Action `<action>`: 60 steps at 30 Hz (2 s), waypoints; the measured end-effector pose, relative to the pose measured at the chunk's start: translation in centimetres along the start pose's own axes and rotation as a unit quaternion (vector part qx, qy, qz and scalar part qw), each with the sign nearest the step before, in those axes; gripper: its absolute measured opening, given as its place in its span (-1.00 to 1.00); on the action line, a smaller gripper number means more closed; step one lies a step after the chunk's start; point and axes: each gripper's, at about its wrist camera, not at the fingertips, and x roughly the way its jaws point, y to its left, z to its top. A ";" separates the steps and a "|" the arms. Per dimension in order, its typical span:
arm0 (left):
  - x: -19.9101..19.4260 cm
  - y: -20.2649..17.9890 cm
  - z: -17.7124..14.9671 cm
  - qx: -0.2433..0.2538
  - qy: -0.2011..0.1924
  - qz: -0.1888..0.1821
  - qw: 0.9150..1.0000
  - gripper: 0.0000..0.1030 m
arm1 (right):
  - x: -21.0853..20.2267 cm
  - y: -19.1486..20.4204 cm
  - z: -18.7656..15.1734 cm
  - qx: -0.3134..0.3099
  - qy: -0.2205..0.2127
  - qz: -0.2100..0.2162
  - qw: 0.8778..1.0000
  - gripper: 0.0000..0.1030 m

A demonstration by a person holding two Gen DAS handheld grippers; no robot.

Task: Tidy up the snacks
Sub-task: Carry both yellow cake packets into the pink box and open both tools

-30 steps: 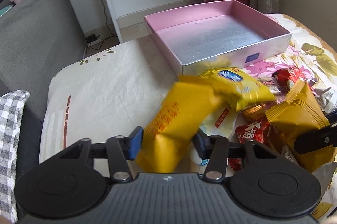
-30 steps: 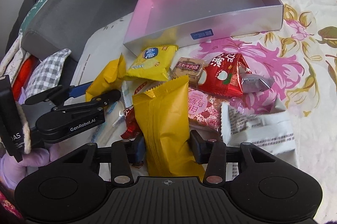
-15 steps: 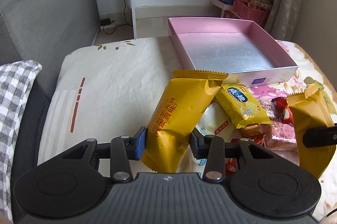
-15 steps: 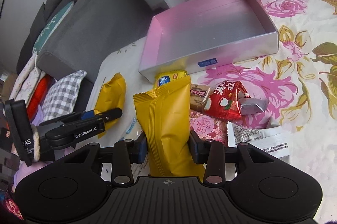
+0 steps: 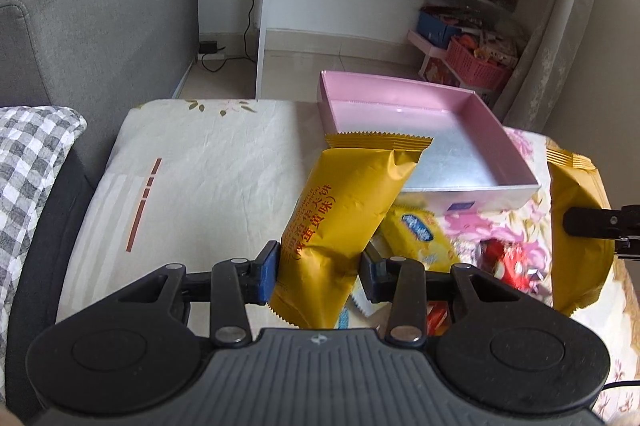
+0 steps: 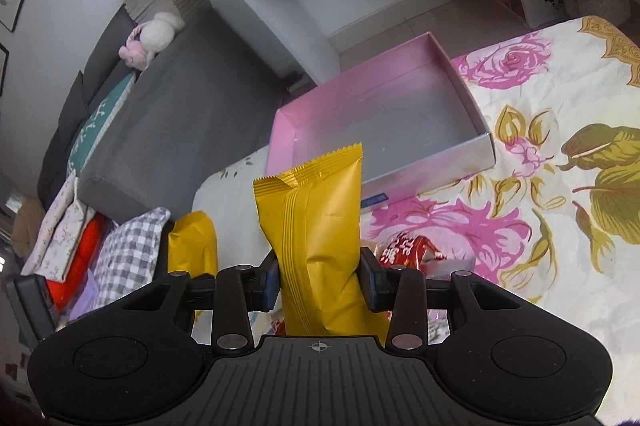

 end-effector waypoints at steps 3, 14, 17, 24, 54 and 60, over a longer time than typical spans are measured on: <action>0.4 -1.0 0.7 -0.004 -0.008 0.003 1.000 -0.27 | 0.6 -0.8 1.4 0.007 -0.013 -0.016 1.000 -0.25; 5.1 -4.4 4.6 0.007 -0.014 -0.006 1.000 -0.27 | 3.5 -3.6 7.3 0.020 -0.060 -0.036 0.997 -0.25; 6.3 -5.5 5.2 0.016 -0.022 -0.016 0.999 -0.27 | 4.2 -4.5 8.6 0.020 -0.079 -0.027 0.996 -0.25; 9.0 -7.1 5.2 0.059 -0.042 0.005 0.997 -0.27 | 6.5 -6.0 9.9 0.004 -0.094 -0.001 0.996 -0.25; 9.0 -7.8 3.9 0.089 -0.048 0.022 0.995 0.41 | 7.9 -5.2 8.7 -0.043 -0.044 -0.012 0.998 0.35; 6.7 -7.5 3.5 0.075 -0.055 0.012 0.996 0.69 | 5.6 -3.5 7.7 -0.057 -0.038 -0.032 0.997 0.54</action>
